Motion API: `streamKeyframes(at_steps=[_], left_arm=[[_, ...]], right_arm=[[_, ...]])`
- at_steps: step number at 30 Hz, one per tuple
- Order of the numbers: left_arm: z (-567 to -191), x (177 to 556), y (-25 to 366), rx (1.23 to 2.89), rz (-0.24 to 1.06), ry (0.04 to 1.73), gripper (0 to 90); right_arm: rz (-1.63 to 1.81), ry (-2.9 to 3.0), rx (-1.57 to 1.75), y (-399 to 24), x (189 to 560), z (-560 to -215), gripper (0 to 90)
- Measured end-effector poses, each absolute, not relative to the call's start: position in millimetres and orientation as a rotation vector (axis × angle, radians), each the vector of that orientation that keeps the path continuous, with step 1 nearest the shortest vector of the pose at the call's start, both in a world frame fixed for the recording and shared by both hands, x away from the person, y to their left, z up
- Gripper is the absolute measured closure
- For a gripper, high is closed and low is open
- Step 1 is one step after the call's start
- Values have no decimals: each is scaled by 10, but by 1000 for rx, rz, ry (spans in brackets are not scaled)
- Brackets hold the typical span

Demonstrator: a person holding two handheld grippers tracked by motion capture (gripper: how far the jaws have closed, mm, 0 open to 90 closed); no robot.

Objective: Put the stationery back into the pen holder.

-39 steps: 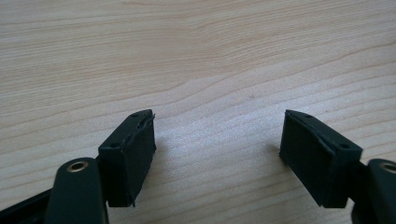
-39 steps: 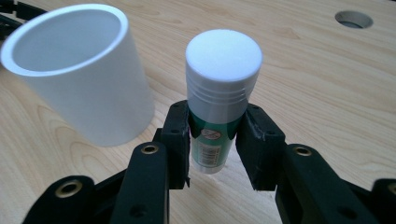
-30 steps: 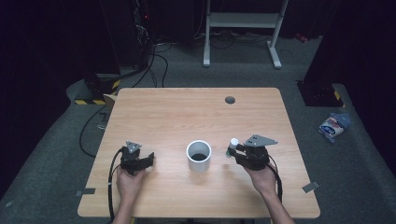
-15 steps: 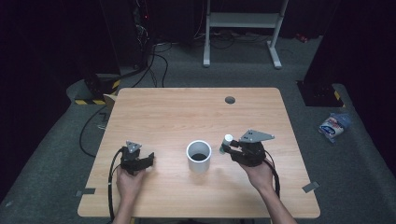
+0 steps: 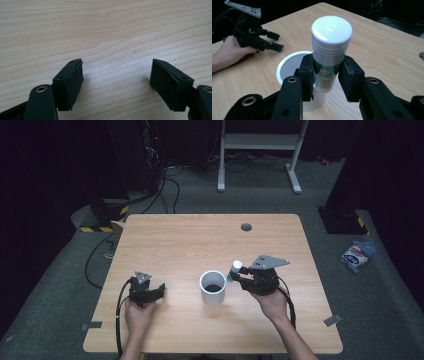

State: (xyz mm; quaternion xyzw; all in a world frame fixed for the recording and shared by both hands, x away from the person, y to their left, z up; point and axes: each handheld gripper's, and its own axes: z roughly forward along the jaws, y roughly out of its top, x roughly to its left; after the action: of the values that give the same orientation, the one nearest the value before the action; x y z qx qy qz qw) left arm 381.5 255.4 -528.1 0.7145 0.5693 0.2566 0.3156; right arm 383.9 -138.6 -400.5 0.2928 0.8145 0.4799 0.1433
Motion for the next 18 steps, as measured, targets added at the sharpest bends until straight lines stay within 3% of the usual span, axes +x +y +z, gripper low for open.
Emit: streamKeyframes(at_steps=[18], left_arm=[[-5281,3815,2554,1881,676,1500,265]], right_arm=[[1399,2415,783,-1142,3852,-4040,653]])
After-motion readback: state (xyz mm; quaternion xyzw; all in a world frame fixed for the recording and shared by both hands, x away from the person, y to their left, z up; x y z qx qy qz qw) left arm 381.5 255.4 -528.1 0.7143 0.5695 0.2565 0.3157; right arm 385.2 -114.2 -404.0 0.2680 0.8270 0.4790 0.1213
